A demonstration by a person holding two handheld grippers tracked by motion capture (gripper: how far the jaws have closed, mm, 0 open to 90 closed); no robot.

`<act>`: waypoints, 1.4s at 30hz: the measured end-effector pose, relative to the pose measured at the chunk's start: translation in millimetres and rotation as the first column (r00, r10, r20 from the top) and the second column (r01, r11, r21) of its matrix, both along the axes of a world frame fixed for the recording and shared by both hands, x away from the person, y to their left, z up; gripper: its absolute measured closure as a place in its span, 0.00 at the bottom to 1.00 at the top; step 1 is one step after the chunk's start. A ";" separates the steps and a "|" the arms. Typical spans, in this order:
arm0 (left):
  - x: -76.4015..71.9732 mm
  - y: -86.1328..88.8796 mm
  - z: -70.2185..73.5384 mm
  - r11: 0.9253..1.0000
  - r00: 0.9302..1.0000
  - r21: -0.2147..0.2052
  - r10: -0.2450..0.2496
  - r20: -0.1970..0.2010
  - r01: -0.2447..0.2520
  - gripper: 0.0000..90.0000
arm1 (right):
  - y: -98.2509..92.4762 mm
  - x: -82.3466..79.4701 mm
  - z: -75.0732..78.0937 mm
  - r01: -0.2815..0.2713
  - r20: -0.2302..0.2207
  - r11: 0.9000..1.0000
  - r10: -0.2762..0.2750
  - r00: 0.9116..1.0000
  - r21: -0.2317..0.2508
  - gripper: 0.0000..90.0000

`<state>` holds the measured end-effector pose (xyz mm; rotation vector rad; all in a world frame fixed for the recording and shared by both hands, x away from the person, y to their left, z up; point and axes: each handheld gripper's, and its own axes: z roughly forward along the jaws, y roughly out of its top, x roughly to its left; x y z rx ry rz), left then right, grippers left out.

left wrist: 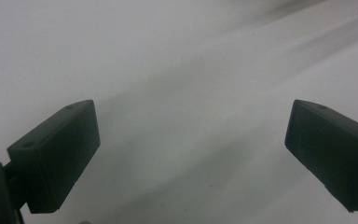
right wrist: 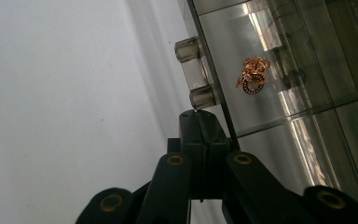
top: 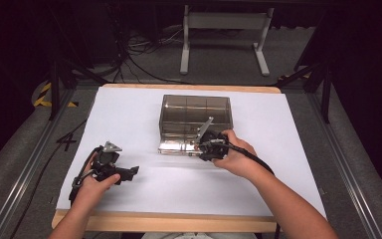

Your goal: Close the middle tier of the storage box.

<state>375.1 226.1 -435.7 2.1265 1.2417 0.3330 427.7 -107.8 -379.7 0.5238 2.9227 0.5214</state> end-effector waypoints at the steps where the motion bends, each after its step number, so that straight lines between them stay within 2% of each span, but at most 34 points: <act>1: -0.3 -0.1 0.1 1.000 1.000 0.000 0.001 -0.001 -0.001 0.04 | -0.1 1.7 0.1 -0.005 0.010 1.000 0.005 1.000 0.004 1.00; 7: -1.2 0.5 -0.7 1.000 1.000 -0.001 0.007 -0.001 -0.007 0.04 | -0.5 5.4 1.7 0.016 0.011 1.000 -0.016 1.000 0.007 1.00; 10: -1.5 1.1 -0.3 1.000 1.000 -0.001 0.007 0.000 -0.007 0.04 | -1.4 9.4 1.5 0.016 0.031 1.000 -0.017 0.999 0.020 1.00; 26: -2.6 1.9 -0.5 1.000 1.000 -0.004 0.011 -0.001 -0.011 0.04 | -4.7 21.4 0.3 0.066 0.058 0.997 -0.069 0.996 0.043 1.00; 42: -3.1 2.4 -1.0 1.000 1.000 -0.004 0.011 -0.002 -0.011 0.04 | -9.7 32.4 -3.5 0.126 0.096 0.988 -0.135 0.986 0.089 1.00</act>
